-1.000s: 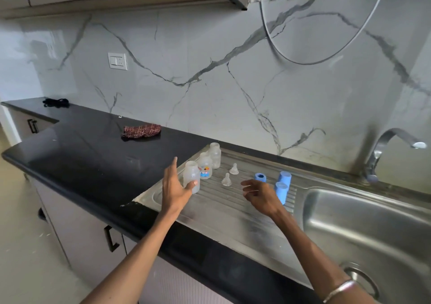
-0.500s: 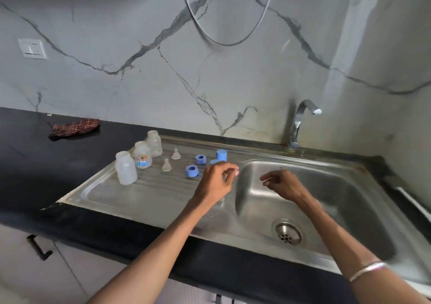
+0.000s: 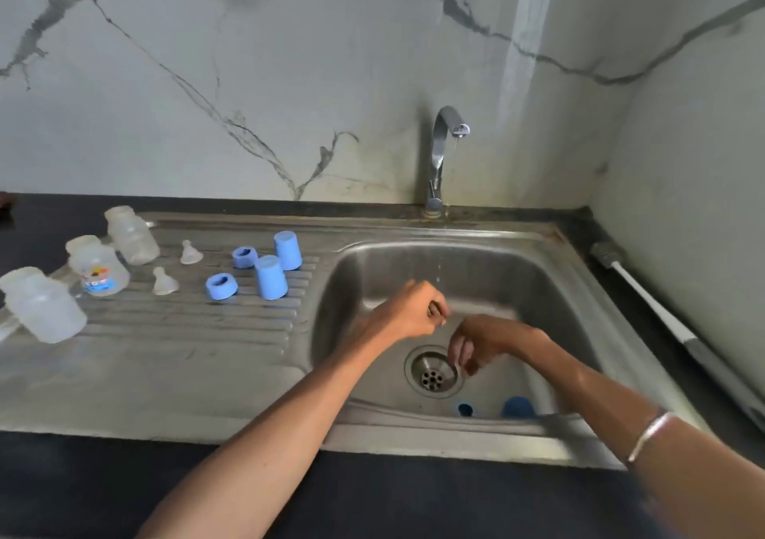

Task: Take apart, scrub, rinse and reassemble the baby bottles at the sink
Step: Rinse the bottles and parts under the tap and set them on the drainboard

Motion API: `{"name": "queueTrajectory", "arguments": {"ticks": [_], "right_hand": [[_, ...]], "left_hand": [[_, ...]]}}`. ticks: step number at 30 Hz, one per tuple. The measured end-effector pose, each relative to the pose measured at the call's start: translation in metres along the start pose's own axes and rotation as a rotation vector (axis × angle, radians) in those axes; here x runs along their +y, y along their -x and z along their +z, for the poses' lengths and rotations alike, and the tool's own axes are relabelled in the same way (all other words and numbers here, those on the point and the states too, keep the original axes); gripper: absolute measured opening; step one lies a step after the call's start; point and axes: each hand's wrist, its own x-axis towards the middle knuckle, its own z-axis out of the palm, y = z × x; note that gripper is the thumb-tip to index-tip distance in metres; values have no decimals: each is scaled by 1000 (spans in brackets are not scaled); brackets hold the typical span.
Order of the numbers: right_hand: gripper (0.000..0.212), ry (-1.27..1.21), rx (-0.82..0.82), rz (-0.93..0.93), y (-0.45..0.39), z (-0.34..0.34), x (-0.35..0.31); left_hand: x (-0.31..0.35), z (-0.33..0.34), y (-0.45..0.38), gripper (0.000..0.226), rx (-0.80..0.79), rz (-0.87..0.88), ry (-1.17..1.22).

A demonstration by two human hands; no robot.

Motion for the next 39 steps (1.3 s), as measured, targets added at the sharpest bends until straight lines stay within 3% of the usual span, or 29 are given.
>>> {"name": "queueTrajectory", "arguments": {"ticks": [6,14,20,23,32,39], "right_hand": [[30,190,-130,58,-30,17,6],[49,407,-311,49,-35,44,-15],[51,322,-335,168,-40,51,-12],[48,174,-217,164,-38,39,-10],[35,-423,389,96,-42,-20,12],[32,-772,665,85,-58,-43,13]], "left_hand": [[-2,19,-20,28,-164,-40,-63],[-39,13,-18,19,-198,-165,-46],[-43,12,-19,20,-196,-195,-50],[-41,11,-20,22,-154,-192,-44],[-46,6,-39,18,97,-300,110],[-37,13,-69,18,180,-337,363]]}}
